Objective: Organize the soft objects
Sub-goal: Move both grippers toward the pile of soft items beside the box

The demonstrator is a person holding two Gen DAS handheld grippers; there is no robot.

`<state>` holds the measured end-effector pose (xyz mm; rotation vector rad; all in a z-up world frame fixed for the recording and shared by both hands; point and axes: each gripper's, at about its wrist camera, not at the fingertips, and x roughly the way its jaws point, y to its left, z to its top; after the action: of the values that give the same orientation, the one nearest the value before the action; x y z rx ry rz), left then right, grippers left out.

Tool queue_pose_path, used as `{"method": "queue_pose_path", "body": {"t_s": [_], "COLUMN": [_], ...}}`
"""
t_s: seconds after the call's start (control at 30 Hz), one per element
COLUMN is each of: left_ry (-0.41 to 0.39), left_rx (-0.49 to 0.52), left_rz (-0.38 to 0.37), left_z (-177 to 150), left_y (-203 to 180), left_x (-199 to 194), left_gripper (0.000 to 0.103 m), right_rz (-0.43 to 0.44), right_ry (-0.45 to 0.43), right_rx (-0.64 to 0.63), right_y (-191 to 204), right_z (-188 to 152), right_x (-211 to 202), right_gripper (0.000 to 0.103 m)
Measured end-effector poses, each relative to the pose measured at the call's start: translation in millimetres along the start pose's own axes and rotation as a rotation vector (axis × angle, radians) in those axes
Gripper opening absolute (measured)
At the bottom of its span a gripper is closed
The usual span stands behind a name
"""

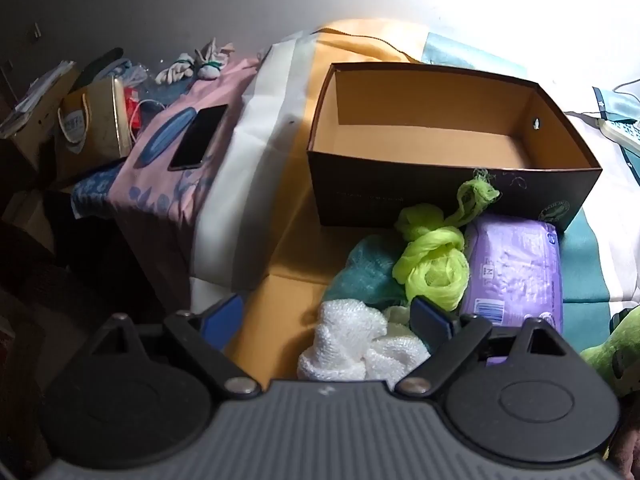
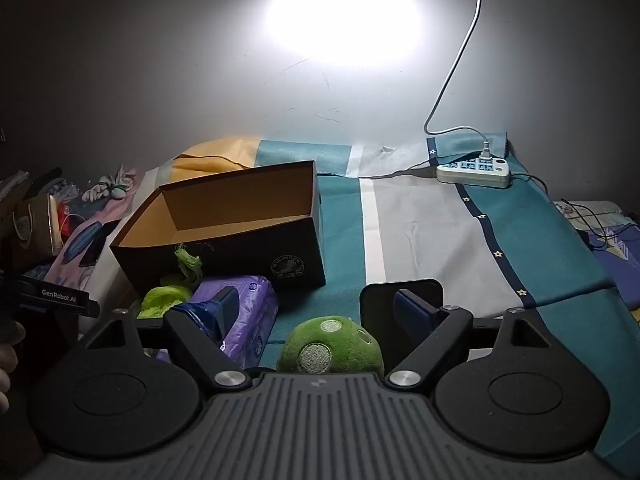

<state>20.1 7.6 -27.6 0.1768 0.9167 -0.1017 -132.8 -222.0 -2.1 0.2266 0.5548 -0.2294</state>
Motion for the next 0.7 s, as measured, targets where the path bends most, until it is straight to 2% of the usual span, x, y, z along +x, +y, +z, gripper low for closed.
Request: {"method": "queue_pose_path", "body": {"t_s": [0.6, 0.7], "left_ry": [0.034, 0.035], "left_rx": [0.034, 0.033], "left_rz": [0.025, 0.027], "left_z": [-12.3, -13.3], "left_y": [-18.1, -18.1], "left_x": [-1.3, -1.9], "left_gripper": [0.092, 0.092], "right_rz": [0.094, 0.092], "right_ry": [0.040, 0.080], "right_rx": [-0.002, -0.015], "right_y": [-10.4, -8.0], "right_z": [-13.0, -12.2], "right_x": [2.3, 2.1], "right_gripper": [0.058, 0.055]}}
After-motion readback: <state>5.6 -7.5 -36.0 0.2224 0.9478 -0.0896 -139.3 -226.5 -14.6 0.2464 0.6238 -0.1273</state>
